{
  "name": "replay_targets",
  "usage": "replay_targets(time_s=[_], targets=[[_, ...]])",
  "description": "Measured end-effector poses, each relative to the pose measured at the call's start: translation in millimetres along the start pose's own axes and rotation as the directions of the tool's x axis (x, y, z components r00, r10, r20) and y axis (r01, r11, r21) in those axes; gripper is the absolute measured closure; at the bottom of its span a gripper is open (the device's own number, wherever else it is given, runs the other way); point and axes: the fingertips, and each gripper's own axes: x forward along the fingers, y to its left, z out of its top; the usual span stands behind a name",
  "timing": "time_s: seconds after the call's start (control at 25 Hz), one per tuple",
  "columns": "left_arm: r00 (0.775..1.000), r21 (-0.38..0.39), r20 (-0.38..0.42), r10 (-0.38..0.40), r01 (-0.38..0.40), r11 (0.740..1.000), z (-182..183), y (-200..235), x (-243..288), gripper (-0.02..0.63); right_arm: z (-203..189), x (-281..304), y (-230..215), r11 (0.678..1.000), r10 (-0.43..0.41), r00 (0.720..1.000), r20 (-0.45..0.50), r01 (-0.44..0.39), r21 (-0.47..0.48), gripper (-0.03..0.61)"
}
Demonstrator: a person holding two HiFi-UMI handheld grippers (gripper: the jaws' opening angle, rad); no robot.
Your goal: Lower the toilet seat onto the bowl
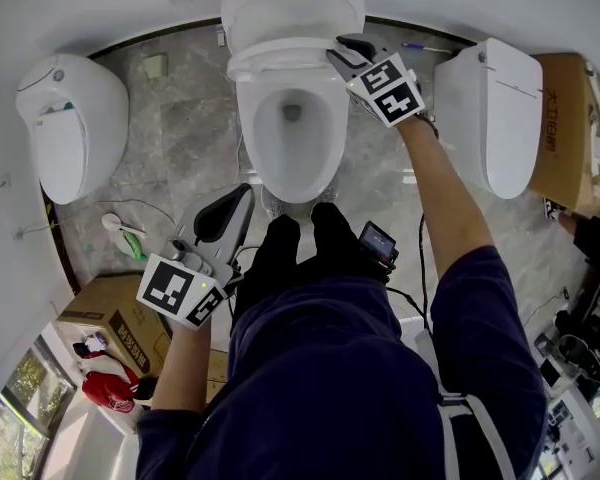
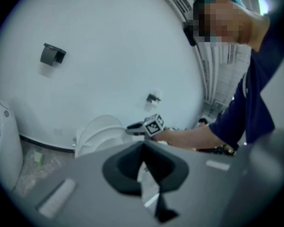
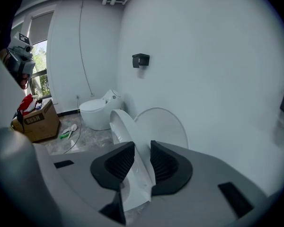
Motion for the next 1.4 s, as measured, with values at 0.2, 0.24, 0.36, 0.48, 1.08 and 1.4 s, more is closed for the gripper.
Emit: replay_targets(time_s=[0.2,0.24,0.36,0.48,1.08,1.4], targets=[[0.999,0.02,-0.007,-0.047,0.047,0.999,-4.9,0.4,-16.2,0.617,-6.4,-12.7,20.1,0.999,-0.038,0.999,-0.023,0.038,0.009,0.482],[0.998,0.024,-0.011,-0.055,0.056,0.998,-6.5,0.6,-19.9,0.617,-8.0,-15.1,24.8,0.999,-0.046,0.999,-0.03,0.046,0.011,0.482],[0.997,0.041,-0.016,-0.076,0.077,0.996,-8.1,-0.5,-29.0,0.617,-16.2,-21.2,38.4,0.998,-0.058,0.997,-0.053,0.059,0.018,0.479],[0.996,0.05,-0.012,-0.091,0.092,0.995,-5.5,-2.5,-35.5,0.617,-25.1,-26.9,47.7,0.997,-0.066,0.995,-0.077,0.068,0.025,0.477],[0.999,0.037,0.011,-0.054,0.053,0.998,-11.2,-45.1,-13.6,0.617,-43.2,-43.1,71.8,1.0,-0.027,0.998,-0.051,0.027,0.0,0.468],[0.999,0.022,0.029,0.03,-0.031,0.999,-30.7,-81.5,-10.9,0.617,-48.9,-46.1,86.0,0.998,0.019,1.0,-0.019,-0.02,-0.057,0.466]])
